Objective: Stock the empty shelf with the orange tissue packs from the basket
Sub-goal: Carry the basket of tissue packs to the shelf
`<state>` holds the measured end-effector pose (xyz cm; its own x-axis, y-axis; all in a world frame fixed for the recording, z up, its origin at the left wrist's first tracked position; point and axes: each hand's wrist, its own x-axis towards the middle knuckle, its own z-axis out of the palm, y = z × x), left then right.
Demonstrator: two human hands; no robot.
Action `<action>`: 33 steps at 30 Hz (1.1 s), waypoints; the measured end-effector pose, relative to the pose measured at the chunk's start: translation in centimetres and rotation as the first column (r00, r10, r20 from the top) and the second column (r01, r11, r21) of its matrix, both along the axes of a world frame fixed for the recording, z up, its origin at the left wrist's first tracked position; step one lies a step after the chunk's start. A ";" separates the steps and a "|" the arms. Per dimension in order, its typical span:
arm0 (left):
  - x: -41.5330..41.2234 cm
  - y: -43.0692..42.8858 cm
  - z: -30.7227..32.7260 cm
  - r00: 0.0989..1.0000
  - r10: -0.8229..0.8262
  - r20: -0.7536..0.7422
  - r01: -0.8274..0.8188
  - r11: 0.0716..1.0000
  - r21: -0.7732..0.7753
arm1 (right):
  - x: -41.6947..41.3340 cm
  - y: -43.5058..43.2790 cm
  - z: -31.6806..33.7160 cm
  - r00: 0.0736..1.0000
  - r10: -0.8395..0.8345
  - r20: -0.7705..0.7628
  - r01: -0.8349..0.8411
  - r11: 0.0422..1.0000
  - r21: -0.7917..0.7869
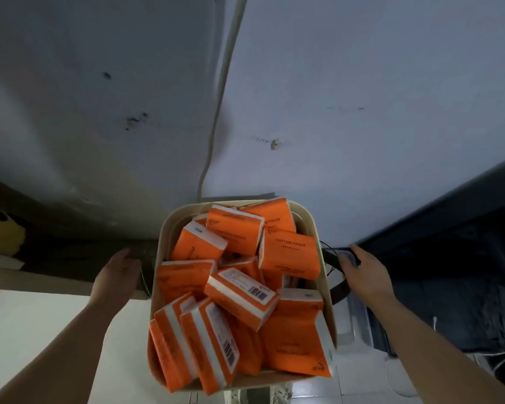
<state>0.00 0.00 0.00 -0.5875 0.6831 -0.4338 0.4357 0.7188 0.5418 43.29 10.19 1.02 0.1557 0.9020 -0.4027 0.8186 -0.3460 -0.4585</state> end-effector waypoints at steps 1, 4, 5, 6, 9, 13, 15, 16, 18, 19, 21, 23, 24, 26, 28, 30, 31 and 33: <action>0.1 0.1 -0.6 0.993 0.037 0.111 -0.035 0.999 -0.017 | 0.1 0.1 -0.5 0.999 -0.036 -0.030 0.035 0.998 -0.054; 0.7 0.1 -1.2 0.882 0.181 0.434 -0.130 0.981 -0.145 | -0.1 0.0 -1.3 0.955 -0.247 -0.165 0.206 0.951 -0.231; 0.7 0.1 -1.4 0.844 0.217 0.490 -0.140 0.972 -0.190 | -0.2 0.0 -1.8 0.904 -0.363 -0.224 0.291 0.909 -0.298; 0.8 0.0 -1.5 0.810 0.254 0.529 -0.157 0.962 -0.223 | -0.3 0.0 -1.9 0.836 -0.475 -0.275 0.366 0.856 -0.366; 0.7 -0.4 -2.1 0.708 0.335 0.622 -0.282 0.941 -0.185 | -0.1 0.0 -2.4 0.585 -0.696 -0.416 0.457 0.707 -0.540; -0.1 -1.2 -1.9 0.537 0.339 0.772 -0.430 0.898 -0.095 | 0.2 0.3 -2.2 0.331 -0.754 -0.567 0.400 0.656 -0.640; -0.6 -1.4 -1.5 0.500 0.298 0.814 -0.455 0.889 -0.046 | 0.3 0.4 -1.8 0.222 -0.760 -0.610 0.362 0.646 -0.672; -0.7 -1.3 -1.1 0.496 0.270 0.826 -0.446 0.894 -0.024 | 0.4 0.5 -1.5 0.170 -0.766 -0.620 0.343 0.636 -0.691; -0.8 -1.4 -0.6 0.474 0.224 0.852 -0.435 0.900 0.005 | 0.4 0.6 -1.1 0.076 -0.770 -0.633 0.315 0.621 -0.718; -0.9 -1.5 -0.5 0.454 0.211 0.865 -0.437 0.900 0.010 | 0.4 0.6 -0.9 0.054 -0.768 -0.638 0.306 0.621 -0.722; -1.0 -1.5 -0.2 0.416 0.198 0.888 -0.440 0.898 0.005 | 0.3 0.6 -0.7 0.042 -0.765 -0.643 0.296 0.624 -0.723; -0.9 -1.6 0.1 0.392 0.192 0.900 -0.438 0.899 -0.001 | 0.2 0.5 -0.4 0.040 -0.769 -0.638 0.287 0.620 -0.730; -0.8 -1.6 0.2 0.388 0.192 0.901 -0.435 0.901 -0.005 | 0.1 0.5 -0.3 0.046 -0.767 -0.640 0.278 0.625 -0.730; -0.5 -1.6 0.4 0.396 0.204 0.895 -0.431 0.902 -0.015 | 0.1 0.5 0.0 0.066 -0.759 -0.648 0.260 0.640 -0.723; -0.3 -1.6 0.8 0.417 0.214 0.883 -0.430 0.903 -0.015 | 0.0 0.4 0.2 0.080 -0.747 -0.660 0.243 0.657 -0.714; 0.0 -1.6 1.1 0.432 0.216 0.876 -0.426 0.905 -0.013 | -0.3 0.1 0.5 0.098 -0.735 -0.671 0.235 0.672 -0.702; 0.1 -1.6 1.3 0.436 0.217 0.873 -0.424 0.905 -0.014 | -0.4 0.0 0.7 0.106 -0.732 -0.672 0.239 0.675 -0.698; 0.3 -1.8 1.6 0.439 0.217 0.872 -0.422 0.907 -0.014 | -0.6 -0.4 1.1 0.125 -0.726 -0.676 0.252 0.682 -0.687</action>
